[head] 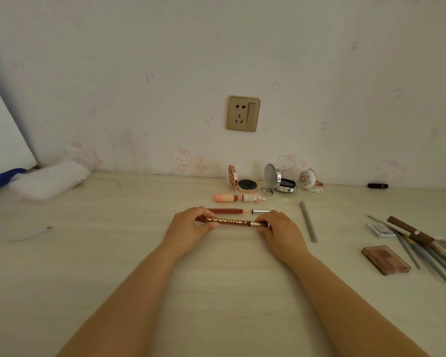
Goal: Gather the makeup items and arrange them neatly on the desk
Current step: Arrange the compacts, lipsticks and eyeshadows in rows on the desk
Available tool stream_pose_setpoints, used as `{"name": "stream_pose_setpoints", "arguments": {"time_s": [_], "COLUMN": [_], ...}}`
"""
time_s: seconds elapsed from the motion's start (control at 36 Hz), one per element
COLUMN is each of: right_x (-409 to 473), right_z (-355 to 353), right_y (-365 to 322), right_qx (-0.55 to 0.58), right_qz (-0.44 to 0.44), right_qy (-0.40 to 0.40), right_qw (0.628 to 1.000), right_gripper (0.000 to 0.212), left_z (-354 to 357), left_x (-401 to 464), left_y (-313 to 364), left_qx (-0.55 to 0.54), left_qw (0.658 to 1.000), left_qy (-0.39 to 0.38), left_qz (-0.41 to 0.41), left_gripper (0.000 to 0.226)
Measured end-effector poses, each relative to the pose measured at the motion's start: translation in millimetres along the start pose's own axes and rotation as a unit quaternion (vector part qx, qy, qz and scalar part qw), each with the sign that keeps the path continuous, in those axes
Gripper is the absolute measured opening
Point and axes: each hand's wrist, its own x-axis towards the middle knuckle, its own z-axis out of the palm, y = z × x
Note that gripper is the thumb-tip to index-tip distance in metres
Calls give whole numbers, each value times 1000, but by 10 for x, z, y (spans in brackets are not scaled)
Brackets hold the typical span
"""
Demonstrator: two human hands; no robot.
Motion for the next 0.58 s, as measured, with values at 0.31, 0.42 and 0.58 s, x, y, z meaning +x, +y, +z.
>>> {"name": "stream_pose_setpoints", "arguments": {"time_s": [0.31,0.42,0.58], "right_x": [148,167,185], "right_z": [90,111,135], "right_y": [112,138,169], "right_qx": [-30,-24,-9], "right_qz": [52,79,92], "right_qy": [42,25,14], "right_qw": [997,996,996], "right_gripper": [17,22,23], "left_z": [26,29,37], "left_x": [165,158,163], "left_y": [-102,-138,-156], "left_qx": [165,189,211], "left_qw": [986,981,977], "left_qy": [27,31,19], "left_qz": [13,0,-15], "left_gripper": [15,15,15]}}
